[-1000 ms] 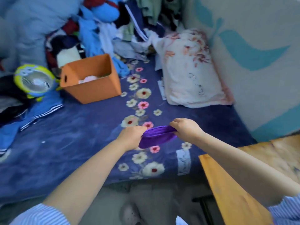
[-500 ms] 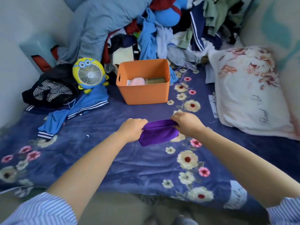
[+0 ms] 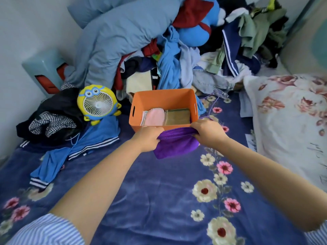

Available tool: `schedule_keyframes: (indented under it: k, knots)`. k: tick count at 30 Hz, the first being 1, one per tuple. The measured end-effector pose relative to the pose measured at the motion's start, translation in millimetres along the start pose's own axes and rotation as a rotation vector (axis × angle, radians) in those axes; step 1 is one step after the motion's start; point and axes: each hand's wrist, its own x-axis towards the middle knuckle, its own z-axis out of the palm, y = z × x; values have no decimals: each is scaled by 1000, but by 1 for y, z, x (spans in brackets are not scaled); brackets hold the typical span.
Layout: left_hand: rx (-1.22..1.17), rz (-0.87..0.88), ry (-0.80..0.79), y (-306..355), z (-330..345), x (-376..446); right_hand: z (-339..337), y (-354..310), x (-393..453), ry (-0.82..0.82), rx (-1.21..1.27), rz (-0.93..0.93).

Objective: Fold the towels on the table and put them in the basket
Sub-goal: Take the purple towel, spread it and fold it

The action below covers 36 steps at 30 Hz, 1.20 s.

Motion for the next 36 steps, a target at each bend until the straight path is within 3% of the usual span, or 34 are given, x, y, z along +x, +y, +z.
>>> schedule_keyframes:
  k: [6, 13, 19, 23, 32, 36]
  knots:
    - [27, -2, 67, -38, -47, 74, -22, 15, 94, 41, 21, 38]
    - [49, 27, 34, -97, -64, 173, -19, 38, 203, 12, 17, 37]
    - [44, 17, 101, -144, -48, 279, 8, 68, 294, 18, 48, 127]
    - [136, 101, 197, -158, -23, 340, 45, 96, 336, 64, 57, 171]
    - [136, 146, 139, -172, 38, 414, 112, 140, 379, -29, 42, 198]
    - [182, 169, 250, -170, 36, 426, 120, 151, 387, 144, 82, 203]
